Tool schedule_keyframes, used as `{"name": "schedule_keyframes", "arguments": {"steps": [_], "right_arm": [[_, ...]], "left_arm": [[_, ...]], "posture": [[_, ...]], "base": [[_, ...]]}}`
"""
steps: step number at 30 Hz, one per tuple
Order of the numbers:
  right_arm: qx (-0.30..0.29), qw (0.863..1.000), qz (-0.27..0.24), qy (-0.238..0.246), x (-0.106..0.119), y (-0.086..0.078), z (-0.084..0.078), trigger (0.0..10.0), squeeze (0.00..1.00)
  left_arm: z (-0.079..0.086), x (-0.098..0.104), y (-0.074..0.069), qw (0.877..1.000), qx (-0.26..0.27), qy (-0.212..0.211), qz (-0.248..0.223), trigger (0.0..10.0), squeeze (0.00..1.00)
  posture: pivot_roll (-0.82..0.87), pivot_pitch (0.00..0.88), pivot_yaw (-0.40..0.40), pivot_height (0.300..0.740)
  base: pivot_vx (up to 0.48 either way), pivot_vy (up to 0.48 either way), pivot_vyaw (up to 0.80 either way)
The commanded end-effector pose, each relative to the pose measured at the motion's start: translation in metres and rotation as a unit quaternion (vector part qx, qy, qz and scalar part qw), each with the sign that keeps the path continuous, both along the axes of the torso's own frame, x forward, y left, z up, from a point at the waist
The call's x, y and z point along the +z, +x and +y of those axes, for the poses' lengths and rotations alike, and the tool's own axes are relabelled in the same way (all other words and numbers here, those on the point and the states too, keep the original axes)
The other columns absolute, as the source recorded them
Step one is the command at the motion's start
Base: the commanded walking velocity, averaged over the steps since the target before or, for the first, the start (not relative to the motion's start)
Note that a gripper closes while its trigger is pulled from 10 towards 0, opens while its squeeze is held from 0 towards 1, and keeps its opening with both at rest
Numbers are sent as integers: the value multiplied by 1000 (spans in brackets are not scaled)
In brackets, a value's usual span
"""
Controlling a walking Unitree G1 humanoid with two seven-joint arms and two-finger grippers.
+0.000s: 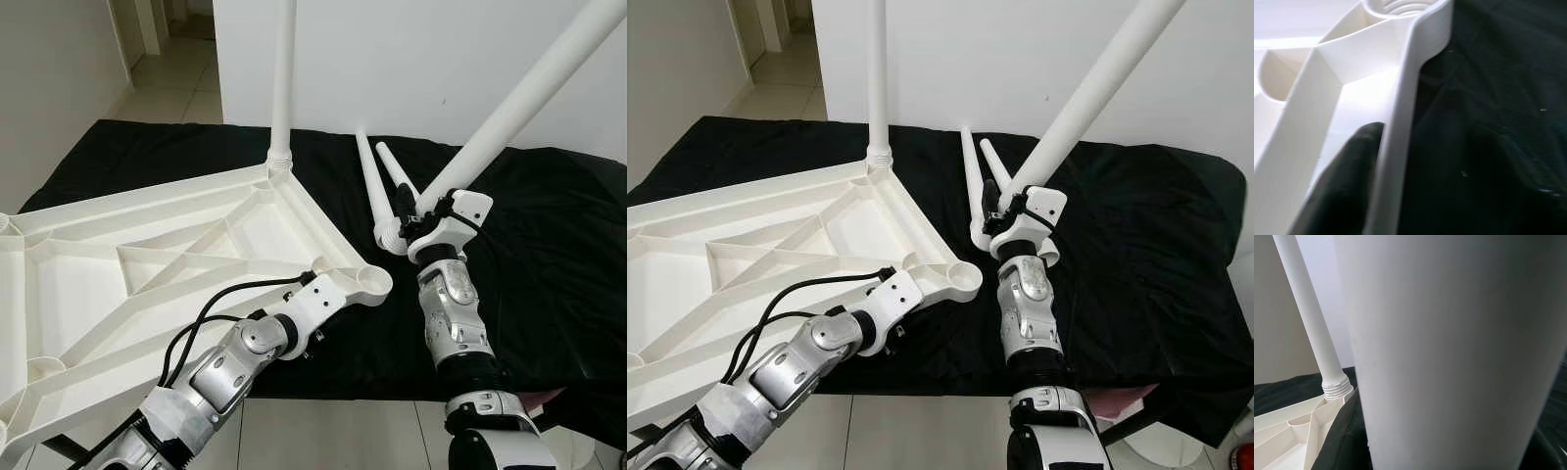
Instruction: Building children table
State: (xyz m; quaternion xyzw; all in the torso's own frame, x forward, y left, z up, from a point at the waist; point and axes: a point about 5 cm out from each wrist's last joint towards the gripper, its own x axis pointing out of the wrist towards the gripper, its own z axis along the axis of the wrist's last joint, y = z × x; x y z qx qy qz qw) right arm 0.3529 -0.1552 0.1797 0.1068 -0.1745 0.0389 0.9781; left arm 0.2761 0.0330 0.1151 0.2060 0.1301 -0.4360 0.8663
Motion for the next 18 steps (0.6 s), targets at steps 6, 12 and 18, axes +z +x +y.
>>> {"name": "schedule_keyframes", "arguments": {"steps": [6, 12, 18], "right_arm": [[15, 998, 37, -48, -9, 4, 4, 10000, 0], [30, 995, 59, -69, -16, 5, 9, 10000, 0], [66, 992, 65, -89, -23, 5, 19, 10000, 0]], "left_arm": [[-6, 8, -16, 989, -135, -1, 53, 10000, 0], [-5, 15, -11, 992, -120, -14, 39, 10000, 0], [-4, 39, 4, 995, -65, -75, -13, 10000, 0]], "posture": [[30, 0, -80, 740], [30, 0, -84, 740], [34, 0, -92, 740]], "base": [[0, 0, 0], [0, 0, 0], [0, 0, 0]]}}
